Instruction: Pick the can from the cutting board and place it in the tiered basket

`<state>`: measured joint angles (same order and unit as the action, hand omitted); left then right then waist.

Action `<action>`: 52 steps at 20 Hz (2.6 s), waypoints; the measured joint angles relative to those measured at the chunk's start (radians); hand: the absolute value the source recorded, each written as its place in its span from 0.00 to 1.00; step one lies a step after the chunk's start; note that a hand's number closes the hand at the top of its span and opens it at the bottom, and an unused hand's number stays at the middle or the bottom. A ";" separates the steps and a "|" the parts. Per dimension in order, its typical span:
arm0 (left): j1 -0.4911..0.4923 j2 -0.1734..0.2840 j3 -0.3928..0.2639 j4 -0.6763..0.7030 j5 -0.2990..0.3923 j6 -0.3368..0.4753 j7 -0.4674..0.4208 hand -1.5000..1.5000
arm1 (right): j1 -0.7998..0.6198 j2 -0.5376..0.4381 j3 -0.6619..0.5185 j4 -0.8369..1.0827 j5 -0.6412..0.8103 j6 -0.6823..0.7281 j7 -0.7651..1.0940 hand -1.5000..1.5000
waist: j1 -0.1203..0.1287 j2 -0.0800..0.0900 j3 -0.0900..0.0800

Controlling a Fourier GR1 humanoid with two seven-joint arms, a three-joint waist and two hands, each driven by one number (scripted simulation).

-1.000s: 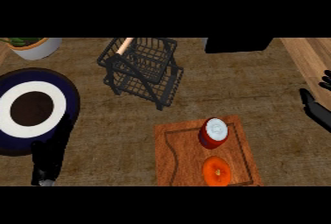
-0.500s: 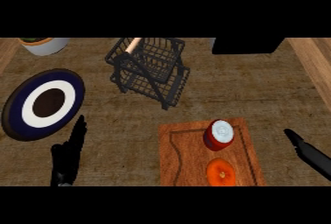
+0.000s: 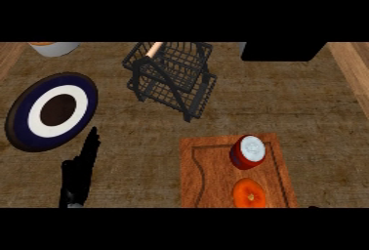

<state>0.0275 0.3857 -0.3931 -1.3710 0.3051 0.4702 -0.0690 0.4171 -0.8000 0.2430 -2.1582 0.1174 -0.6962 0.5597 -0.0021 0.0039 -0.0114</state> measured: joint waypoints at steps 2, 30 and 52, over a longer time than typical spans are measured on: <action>-0.004 -0.001 -0.002 0.000 -0.003 -0.003 0.001 0.50 | 0.009 -0.070 0.006 -0.039 0.056 0.032 0.114 0.00 | 0.005 0.001 -0.001; -0.052 -0.042 -0.010 0.030 -0.033 -0.026 0.033 0.50 | -0.494 0.191 0.300 0.167 0.523 0.488 0.698 0.00 | 0.045 0.002 0.007; -0.014 -0.055 0.015 0.013 -0.051 -0.018 0.032 0.50 | -0.668 0.611 0.180 0.534 0.629 0.773 0.686 0.00 | 0.010 -0.006 0.010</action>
<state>0.0139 0.3306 -0.3778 -1.3579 0.2541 0.4524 -0.0373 -0.2505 -0.1887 0.4234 -1.6244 0.7464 0.0763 1.2455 0.0075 -0.0020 -0.0015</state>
